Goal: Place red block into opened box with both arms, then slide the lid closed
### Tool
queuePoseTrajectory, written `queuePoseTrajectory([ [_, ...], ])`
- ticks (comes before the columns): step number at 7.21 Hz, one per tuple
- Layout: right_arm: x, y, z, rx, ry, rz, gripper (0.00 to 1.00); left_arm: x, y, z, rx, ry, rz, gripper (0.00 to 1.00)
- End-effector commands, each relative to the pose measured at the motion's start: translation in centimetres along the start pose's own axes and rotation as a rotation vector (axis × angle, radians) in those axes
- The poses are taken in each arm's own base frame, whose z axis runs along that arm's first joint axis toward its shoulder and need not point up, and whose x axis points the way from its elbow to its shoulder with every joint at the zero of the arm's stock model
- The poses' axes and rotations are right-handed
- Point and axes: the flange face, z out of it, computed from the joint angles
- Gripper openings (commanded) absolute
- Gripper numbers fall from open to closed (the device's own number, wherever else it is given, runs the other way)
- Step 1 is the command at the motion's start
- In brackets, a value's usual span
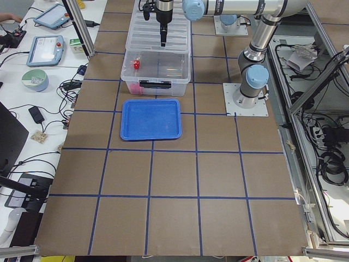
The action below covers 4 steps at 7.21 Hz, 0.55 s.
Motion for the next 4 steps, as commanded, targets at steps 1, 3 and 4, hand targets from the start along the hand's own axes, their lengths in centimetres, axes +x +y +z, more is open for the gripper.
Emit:
queuePoseTrajectory([
  [1, -1.5, -0.4, 0.5, -0.009, -0.020, 0.001, 1.00, 0.0, 0.1, 0.0, 0.000, 0.001, 0.000, 1.00],
  [3, -5.2, -1.1, 0.7, -0.009, -0.016, -0.003, 1.00, 0.0, 0.2, 0.2, -0.004, 0.001, 0.000, 1.00],
  [4, -7.5, -1.3, 0.4, 0.000, -0.020, 0.011, 1.00, 0.0, 0.1, 0.1, -0.001, 0.001, 0.000, 1.00],
])
